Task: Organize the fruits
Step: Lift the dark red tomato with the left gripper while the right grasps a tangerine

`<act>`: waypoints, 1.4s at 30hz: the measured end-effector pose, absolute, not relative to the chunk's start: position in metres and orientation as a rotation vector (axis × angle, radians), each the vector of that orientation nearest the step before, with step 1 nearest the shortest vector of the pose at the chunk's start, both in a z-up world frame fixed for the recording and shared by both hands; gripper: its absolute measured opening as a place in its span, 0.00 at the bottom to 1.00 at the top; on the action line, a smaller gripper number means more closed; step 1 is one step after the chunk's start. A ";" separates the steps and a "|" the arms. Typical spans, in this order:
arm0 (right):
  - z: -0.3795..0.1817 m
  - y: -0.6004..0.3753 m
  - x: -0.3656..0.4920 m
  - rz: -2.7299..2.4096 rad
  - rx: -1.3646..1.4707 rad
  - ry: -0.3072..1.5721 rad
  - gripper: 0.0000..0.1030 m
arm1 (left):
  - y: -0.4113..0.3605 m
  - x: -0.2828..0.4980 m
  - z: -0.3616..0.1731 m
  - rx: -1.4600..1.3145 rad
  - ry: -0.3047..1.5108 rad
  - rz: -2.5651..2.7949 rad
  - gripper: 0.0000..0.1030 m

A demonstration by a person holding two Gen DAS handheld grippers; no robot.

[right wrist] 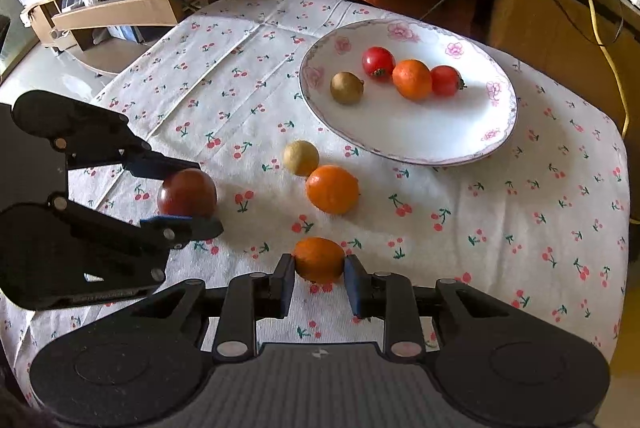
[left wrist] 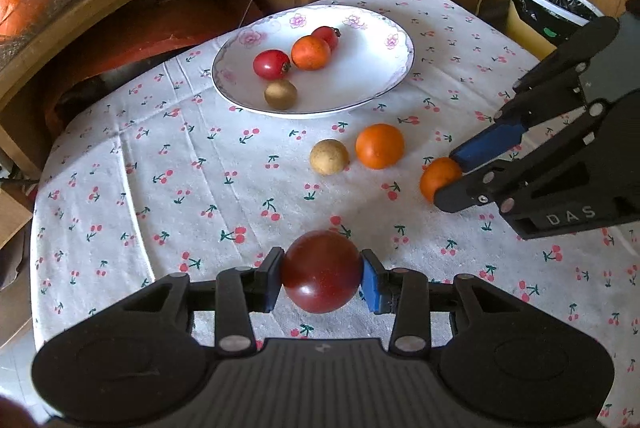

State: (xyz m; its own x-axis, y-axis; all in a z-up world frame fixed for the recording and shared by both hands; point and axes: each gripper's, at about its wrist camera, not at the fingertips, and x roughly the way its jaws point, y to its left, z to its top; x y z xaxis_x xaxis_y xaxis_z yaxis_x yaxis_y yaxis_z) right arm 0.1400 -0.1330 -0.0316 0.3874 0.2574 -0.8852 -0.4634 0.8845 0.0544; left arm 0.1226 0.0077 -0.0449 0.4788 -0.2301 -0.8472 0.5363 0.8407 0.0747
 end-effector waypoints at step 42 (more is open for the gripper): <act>-0.023 -0.129 0.141 0.455 -0.264 1.029 0.22 | -0.008 0.137 -0.033 0.342 0.928 -0.460 0.46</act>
State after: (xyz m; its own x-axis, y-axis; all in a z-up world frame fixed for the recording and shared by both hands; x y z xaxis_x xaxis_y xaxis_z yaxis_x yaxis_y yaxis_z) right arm 0.1408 -0.1290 -0.0229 0.4348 0.2388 -0.8683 -0.4817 0.8763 -0.0002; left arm 0.1366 -0.0075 -0.0330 0.5142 -0.2309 -0.8260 0.5178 0.8513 0.0844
